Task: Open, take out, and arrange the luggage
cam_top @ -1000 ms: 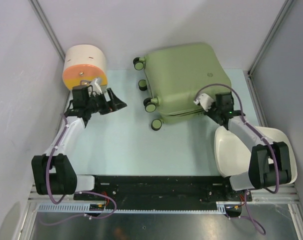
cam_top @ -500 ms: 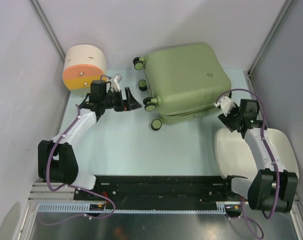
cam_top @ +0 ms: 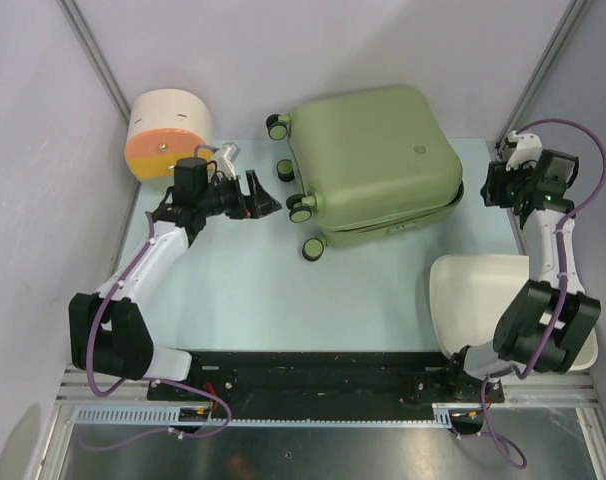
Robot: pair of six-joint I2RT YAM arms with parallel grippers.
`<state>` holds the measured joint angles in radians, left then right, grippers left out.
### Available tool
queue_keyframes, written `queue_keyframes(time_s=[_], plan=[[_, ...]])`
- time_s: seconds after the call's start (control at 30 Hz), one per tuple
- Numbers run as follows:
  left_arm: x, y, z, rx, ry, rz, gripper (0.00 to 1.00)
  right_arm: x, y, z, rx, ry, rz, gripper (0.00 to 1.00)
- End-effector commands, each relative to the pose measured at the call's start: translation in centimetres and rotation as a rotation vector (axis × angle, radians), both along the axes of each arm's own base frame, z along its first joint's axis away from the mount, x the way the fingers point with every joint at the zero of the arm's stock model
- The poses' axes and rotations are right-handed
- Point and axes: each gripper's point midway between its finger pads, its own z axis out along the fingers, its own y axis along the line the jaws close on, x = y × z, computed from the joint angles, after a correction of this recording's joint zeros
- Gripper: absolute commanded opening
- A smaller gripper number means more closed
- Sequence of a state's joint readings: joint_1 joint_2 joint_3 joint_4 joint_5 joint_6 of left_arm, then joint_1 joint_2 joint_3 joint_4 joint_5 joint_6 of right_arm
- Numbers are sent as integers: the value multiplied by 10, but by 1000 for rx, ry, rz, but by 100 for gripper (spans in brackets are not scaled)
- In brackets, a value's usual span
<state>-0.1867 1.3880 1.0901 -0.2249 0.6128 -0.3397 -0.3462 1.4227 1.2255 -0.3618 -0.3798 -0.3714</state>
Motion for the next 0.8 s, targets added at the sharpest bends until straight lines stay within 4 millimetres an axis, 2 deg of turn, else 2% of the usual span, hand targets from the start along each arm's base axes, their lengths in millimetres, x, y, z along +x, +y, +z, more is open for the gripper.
queue_keyframes(time_s=[0.0, 0.07, 0.1, 0.33, 0.53, 0.77], plan=[[4, 0, 19, -7, -78, -2, 92, 24, -1, 7, 163, -21, -73, 53], [5, 1, 19, -6, -78, 1, 92, 33, -4, 6, 188, -28, -92, 53], [4, 1, 19, -7, -78, 0, 92, 37, -5, -4, 199, -9, -96, 53], [6, 4, 11, 0, -62, 10, 92, 55, 1, -32, 235, 45, -94, 51], [5, 6, 6, 4, -53, 9, 92, 72, 10, -40, 241, 37, -84, 50], [5, 8, -4, 8, -30, 11, 92, 91, 5, -65, 218, 58, -118, 47]])
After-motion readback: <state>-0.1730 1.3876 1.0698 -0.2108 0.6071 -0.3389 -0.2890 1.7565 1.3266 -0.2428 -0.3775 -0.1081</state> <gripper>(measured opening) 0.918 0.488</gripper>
